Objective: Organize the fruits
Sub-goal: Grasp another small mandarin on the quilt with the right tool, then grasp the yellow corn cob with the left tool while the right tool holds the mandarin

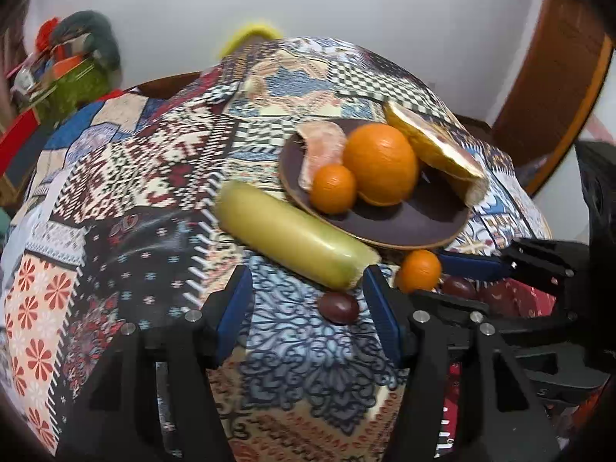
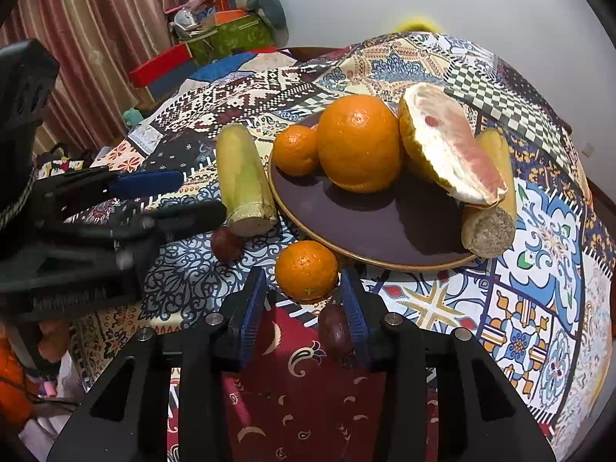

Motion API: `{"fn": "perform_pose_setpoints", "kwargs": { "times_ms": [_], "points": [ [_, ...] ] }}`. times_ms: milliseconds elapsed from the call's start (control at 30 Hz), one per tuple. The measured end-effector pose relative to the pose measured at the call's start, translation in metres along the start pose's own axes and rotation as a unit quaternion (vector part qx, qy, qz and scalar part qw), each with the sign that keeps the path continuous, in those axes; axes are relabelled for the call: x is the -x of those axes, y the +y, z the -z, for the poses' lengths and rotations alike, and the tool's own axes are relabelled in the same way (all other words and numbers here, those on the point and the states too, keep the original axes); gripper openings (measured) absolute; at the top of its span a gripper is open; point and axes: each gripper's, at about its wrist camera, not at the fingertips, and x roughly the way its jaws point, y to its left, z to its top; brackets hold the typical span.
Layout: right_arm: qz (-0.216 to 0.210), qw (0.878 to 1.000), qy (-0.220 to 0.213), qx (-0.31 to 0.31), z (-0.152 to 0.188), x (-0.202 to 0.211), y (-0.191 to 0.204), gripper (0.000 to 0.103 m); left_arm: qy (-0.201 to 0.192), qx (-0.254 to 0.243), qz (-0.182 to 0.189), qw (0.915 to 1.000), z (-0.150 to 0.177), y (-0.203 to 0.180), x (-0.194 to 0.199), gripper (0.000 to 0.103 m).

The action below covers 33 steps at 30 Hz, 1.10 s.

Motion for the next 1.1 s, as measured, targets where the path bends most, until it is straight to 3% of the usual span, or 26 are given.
{"fn": "perform_pose_setpoints", "kwargs": {
  "times_ms": [267, 500, 800, 1100],
  "points": [
    [-0.016, 1.000, -0.008, -0.014, 0.001, 0.008, -0.006, 0.031, 0.010, 0.000, 0.000, 0.9999, -0.002, -0.004, -0.008, 0.060],
    [0.018, 0.999, -0.041, -0.030, 0.005, 0.039, -0.021, 0.031, 0.006, 0.017, -0.006, 0.9998, -0.004, 0.004, -0.010, 0.063],
    [0.054, 0.994, -0.061, -0.068, 0.019, 0.068, -0.054, 0.031, 0.017, 0.062, -0.049, 0.9968, 0.004, 0.040, -0.005, 0.062],
    [0.056, 0.991, -0.069, -0.097, 0.025, 0.075, -0.068, 0.031, -0.013, 0.045, -0.028, 0.9985, -0.011, 0.020, 0.009, 0.062]
  ]
}}
